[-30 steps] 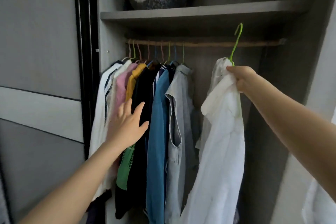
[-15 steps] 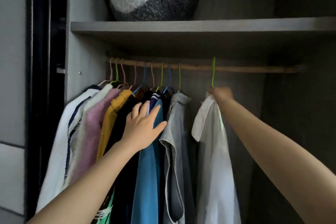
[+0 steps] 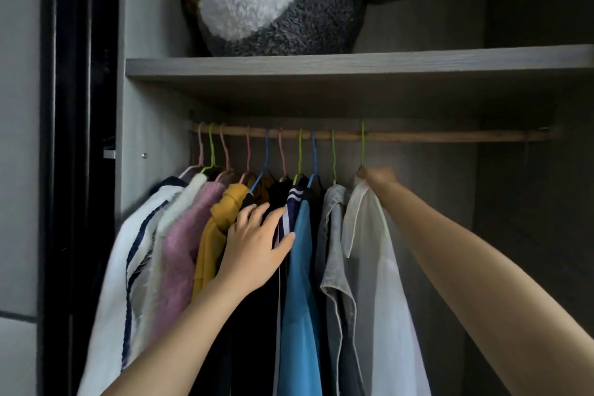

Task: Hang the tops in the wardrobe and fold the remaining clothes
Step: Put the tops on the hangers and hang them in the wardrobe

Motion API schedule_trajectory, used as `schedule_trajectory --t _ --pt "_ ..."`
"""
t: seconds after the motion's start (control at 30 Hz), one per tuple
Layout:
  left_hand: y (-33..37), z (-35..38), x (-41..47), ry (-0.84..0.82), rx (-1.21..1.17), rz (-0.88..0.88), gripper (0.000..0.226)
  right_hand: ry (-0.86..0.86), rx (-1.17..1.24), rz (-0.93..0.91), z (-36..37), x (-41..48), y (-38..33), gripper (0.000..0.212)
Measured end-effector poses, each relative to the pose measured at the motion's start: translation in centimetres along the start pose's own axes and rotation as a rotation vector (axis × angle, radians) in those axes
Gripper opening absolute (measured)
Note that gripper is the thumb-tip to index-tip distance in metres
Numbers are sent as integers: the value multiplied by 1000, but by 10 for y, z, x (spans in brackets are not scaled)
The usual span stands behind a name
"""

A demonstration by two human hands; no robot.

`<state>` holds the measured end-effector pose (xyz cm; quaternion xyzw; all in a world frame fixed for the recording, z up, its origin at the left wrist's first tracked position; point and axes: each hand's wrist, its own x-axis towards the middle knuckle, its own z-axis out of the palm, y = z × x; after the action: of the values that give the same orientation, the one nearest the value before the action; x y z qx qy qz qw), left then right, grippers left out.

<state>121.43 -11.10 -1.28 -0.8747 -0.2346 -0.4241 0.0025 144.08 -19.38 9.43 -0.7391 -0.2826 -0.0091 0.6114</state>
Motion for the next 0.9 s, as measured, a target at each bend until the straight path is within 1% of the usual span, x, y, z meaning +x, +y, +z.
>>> schedule_trajectory --t 0.13,0.2,0.23,0.3,0.37,0.43,0.47,0.5,0.63,0.7,0.73,0.8,0.87,0.9 --pt "-4 -1 0 24 -33 12 93 -32 -39 12 21 1 11 16" --pt "-4 -2 -2 22 -35 25 93 -26 -51 -5 27 -5 15 12" --pt "-3 -3 -2 27 -42 31 93 -25 -62 -17 29 -6 17 16" --pt "1 -3 -1 58 -77 50 88 -37 -115 -51 29 -10 18 34" --pt "7 -1 1 108 -88 83 77 -86 -187 -62 23 -16 14 43" --pt "20 5 4 148 -85 142 65 -85 -266 -60 4 -21 15 53" --pt "28 7 6 169 -80 179 59 -52 -339 -74 -9 -21 17 57" --pt "40 10 7 186 -83 224 54 16 -425 -93 -27 -22 22 59" --pt "83 23 10 283 -34 443 38 361 -729 -195 -103 -31 47 37" --pt "102 35 10 303 -41 546 33 518 -953 -241 -140 -39 62 33" --pt "110 42 8 308 -33 588 33 566 -1071 -236 -155 -44 68 32" --pt "129 53 2 298 12 651 33 613 -1210 -158 -182 -52 81 37" --pt "143 62 -9 222 27 697 33 579 -1203 -46 -199 -57 91 42" --pt "149 69 -13 172 15 715 34 531 -1158 6 -206 -56 96 40"
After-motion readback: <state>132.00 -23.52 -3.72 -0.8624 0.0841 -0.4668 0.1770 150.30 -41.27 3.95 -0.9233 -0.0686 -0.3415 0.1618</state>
